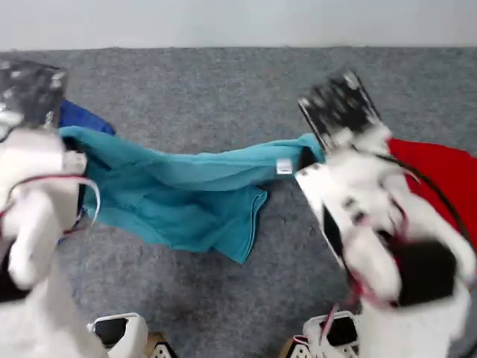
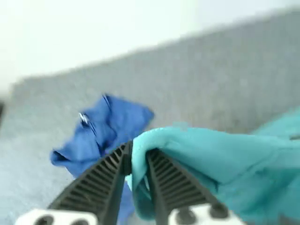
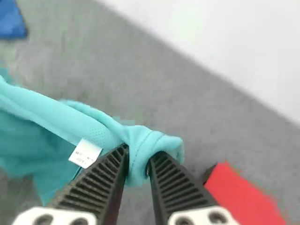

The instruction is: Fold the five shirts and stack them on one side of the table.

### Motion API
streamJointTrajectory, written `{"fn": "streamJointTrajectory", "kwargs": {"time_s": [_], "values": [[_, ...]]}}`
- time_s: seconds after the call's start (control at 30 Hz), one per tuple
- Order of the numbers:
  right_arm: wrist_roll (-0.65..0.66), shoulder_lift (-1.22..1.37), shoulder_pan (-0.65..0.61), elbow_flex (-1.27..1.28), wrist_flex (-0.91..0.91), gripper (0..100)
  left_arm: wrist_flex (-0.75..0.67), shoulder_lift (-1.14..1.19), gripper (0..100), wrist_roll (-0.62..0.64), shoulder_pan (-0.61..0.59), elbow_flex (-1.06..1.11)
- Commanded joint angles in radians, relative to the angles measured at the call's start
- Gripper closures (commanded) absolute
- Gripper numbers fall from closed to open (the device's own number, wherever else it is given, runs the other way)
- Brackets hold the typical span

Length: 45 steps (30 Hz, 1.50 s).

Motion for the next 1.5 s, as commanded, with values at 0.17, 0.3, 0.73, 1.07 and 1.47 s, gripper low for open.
{"fn": "streamJointTrajectory", "kwargs": {"time_s": [0.17, 0.3, 0.73, 1.07, 1.47], "values": [[0.005, -0.196, 0.171, -0.043, -0.11, 98.9, -0.046, -0.258, 99, 0.023, 0.008, -0.133], [0.005, -0.245, 0.189, -0.043, -0.131, 98.9, -0.163, -0.362, 99, 0.097, 0.008, -0.137], [0.005, -0.318, 0.193, -0.038, -0.127, 98.9, -0.457, -0.474, 99, 0.176, 0.006, -0.124], [-0.029, -0.315, 0.193, 0.015, -0.12, 98.9, -0.46, -0.482, 99, 0.176, 0.006, -0.021], [-0.031, -0.325, 0.193, 0.126, -0.125, 98.9, -0.462, -0.482, 99, 0.176, 0.006, 0.093]]}}
